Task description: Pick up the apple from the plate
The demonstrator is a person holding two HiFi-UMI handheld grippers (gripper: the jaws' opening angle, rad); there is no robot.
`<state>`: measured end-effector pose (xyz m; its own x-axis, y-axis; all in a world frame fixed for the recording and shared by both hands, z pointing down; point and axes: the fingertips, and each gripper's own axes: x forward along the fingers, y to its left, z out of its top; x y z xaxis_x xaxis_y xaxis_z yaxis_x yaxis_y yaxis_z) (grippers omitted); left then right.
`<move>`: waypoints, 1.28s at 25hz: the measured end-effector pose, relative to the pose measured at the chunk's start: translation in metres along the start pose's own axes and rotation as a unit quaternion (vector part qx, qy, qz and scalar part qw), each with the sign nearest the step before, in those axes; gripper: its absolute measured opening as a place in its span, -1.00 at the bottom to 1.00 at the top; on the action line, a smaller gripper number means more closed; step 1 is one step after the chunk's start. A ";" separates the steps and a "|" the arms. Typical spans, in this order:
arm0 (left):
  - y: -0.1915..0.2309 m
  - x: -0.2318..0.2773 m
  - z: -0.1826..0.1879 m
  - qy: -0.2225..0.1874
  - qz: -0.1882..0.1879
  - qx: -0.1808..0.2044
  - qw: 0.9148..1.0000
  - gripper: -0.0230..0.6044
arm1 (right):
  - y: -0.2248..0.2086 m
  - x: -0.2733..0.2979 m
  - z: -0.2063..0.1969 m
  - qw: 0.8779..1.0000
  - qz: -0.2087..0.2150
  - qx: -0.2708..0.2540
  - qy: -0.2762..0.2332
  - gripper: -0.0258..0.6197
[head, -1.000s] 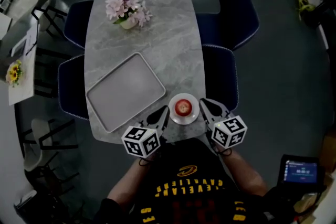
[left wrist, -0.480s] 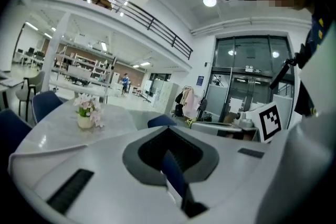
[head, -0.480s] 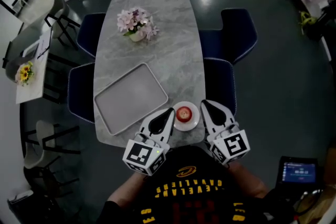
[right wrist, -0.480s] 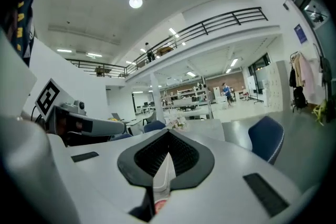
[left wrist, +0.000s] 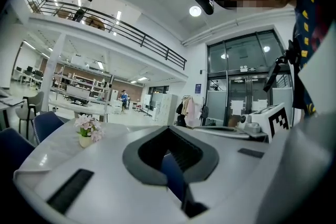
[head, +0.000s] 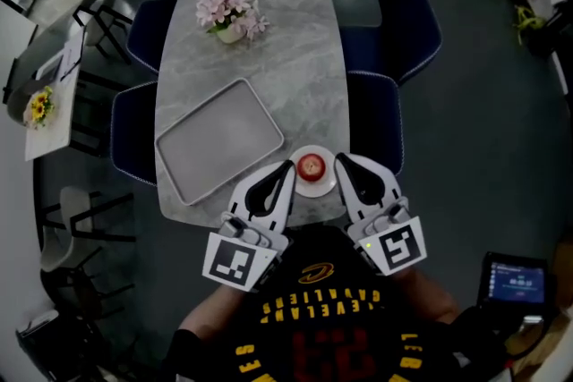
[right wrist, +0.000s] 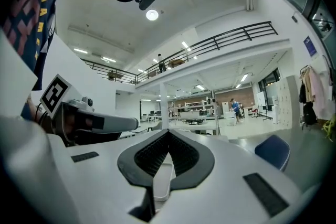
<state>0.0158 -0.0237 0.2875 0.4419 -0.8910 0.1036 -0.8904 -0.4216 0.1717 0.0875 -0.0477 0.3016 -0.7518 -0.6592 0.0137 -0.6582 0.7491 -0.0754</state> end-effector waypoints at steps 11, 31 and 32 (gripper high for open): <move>-0.002 -0.003 -0.007 0.006 -0.003 0.007 1.000 -0.93 | 0.003 -0.005 -0.004 1.000 0.000 -0.004 0.004 -0.91; -0.002 0.000 -0.014 0.010 -0.003 0.007 1.000 -0.93 | 0.004 -0.006 -0.010 1.000 0.006 -0.003 0.006 -0.91; -0.004 0.000 -0.014 0.011 -0.004 0.007 1.000 -0.93 | 0.004 -0.006 -0.009 1.000 0.006 -0.003 0.006 -0.91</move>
<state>0.0205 -0.0196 0.3003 0.4505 -0.8841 0.1239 -0.8885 -0.4303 0.1597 0.0893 -0.0397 0.3099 -0.7597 -0.6499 0.0241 -0.6497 0.7569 -0.0700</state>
